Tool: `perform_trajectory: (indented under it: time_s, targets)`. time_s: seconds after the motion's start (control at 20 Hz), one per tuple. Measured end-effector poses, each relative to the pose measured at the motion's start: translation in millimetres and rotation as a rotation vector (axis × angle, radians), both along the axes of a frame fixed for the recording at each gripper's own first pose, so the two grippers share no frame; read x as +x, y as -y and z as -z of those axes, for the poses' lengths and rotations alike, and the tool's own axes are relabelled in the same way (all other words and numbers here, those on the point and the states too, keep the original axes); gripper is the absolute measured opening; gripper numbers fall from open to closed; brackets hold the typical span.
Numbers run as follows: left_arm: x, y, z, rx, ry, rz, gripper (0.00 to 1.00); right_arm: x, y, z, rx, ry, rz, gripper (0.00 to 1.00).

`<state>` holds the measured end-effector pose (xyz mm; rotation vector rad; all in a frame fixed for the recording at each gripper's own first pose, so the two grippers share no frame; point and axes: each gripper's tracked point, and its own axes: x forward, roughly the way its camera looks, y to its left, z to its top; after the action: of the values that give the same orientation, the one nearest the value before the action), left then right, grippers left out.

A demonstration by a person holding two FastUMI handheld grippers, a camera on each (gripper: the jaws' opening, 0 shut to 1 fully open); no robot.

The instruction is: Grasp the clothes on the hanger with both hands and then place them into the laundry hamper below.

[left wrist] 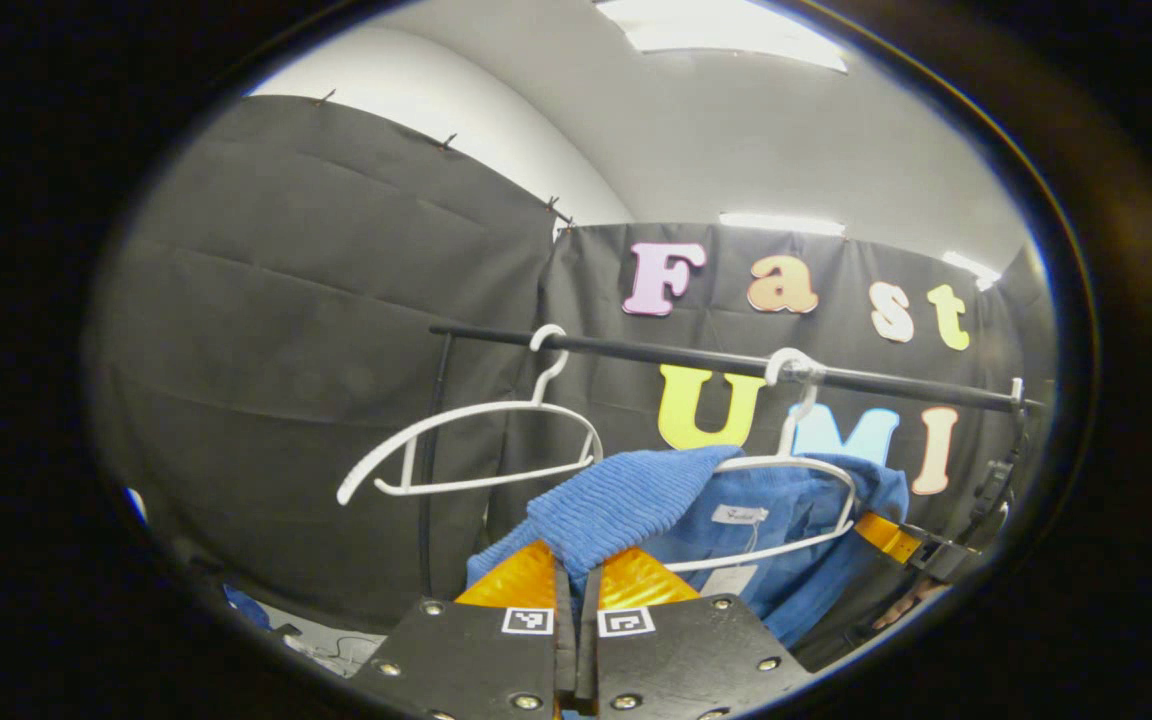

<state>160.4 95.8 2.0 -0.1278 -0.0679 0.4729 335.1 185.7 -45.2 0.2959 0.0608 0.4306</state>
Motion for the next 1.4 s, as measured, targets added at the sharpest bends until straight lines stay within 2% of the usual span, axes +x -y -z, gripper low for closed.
perform_trajectory:
  time_s: [0.25, 0.65, 0.85, 0.9, 1.05, 1.2, 1.25, 1.4]
  targets:
    - [-4.1, -25.9, -18.1, 0.047, 0.008, -0.025, 0.01, 4.5, 6.2, -7.2, 0.016, 0.061, 0.056, 0.00]
    - [-1.3, -46.0, -24.6, 0.035, -0.009, -0.018, 0.01, 22.6, 19.0, -23.3, 0.053, 0.114, 0.091, 0.00]
    - [-2.6, -48.9, -29.7, 0.112, -0.060, 0.003, 0.01, 25.0, 22.2, -20.8, 0.034, 0.136, 0.103, 0.00]
    - [-1.7, -49.7, -30.6, 0.125, -0.074, 0.014, 0.01, 27.6, 23.9, -21.2, 0.043, 0.143, 0.111, 0.00]
    - [1.5, -59.3, -30.8, 0.070, -0.093, 0.075, 0.02, 38.8, 23.2, -12.4, 0.044, 0.124, 0.138, 0.00]
    - [9.5, -71.1, -39.2, 0.076, -0.115, 0.127, 0.01, 45.7, 19.4, -10.4, 0.033, 0.141, 0.138, 0.00]
    - [12.0, -75.2, -36.3, 0.095, -0.145, 0.148, 0.01, 42.8, 19.0, -8.1, 0.013, 0.143, 0.148, 0.00]
    - [14.1, -72.6, -37.9, 0.244, -0.231, 0.197, 0.00, 42.1, 18.6, -8.6, -0.001, 0.155, 0.170, 0.00]
